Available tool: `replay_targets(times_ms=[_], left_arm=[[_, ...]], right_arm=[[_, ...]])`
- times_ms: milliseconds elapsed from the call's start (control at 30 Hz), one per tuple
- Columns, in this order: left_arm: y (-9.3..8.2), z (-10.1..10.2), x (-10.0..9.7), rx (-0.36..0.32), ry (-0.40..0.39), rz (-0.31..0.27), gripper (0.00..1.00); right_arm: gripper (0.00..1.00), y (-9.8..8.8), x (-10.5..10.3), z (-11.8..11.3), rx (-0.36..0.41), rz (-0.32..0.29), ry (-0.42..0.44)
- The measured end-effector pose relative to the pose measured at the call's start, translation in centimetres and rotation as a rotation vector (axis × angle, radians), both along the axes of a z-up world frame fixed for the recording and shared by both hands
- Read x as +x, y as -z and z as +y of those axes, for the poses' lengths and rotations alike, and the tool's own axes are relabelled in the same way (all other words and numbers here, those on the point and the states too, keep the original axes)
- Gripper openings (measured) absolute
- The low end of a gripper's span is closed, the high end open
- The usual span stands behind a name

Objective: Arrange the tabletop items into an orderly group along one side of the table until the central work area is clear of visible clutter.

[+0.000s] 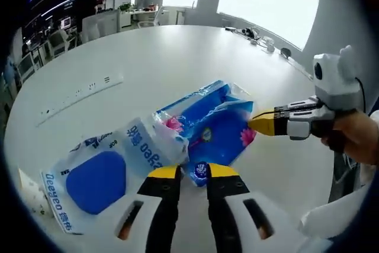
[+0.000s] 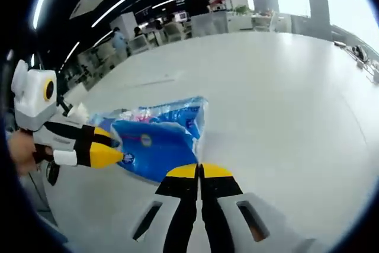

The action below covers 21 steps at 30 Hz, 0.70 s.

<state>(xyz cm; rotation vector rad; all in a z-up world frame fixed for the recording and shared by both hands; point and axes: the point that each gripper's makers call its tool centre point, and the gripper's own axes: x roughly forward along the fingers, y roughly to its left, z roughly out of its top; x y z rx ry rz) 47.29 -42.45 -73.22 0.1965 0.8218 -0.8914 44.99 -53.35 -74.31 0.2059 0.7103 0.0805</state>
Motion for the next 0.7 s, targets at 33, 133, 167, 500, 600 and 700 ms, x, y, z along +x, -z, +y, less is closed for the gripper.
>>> replay_targets(times_ms=[33, 133, 167, 500, 600, 700], left_arm=[[0.0, 0.0, 0.1, -0.001, -0.002, -0.002, 0.14], [0.1, -0.1, 0.3, -0.005, -0.009, 0.009, 0.14], [0.1, -0.1, 0.3, -0.005, -0.01, 0.009, 0.14], [-0.1, -0.2, -0.1, 0.006, 0.007, -0.003, 0.18], [-0.2, 0.0, -0.3, 0.011, 0.015, -0.004, 0.18], [-0.4, 0.2, -0.6, 0.016, 0.021, -0.01, 0.19]], right_arm=[[0.0, 0.0, 0.2, -0.1, -0.003, -0.003, 0.0], [0.0, 0.2, 0.5, 0.0, -0.025, -0.008, -0.015], [0.0, 0.4, 0.6, 0.0, -0.034, -0.004, -0.025], [0.0, 0.9, 0.9, -0.2, -0.028, -0.007, -0.018], [0.0, 1.1, 0.8, 0.1, -0.032, 0.006, -0.027], [0.03, 1.2, 0.7, 0.2, -0.023, 0.006, -0.023]])
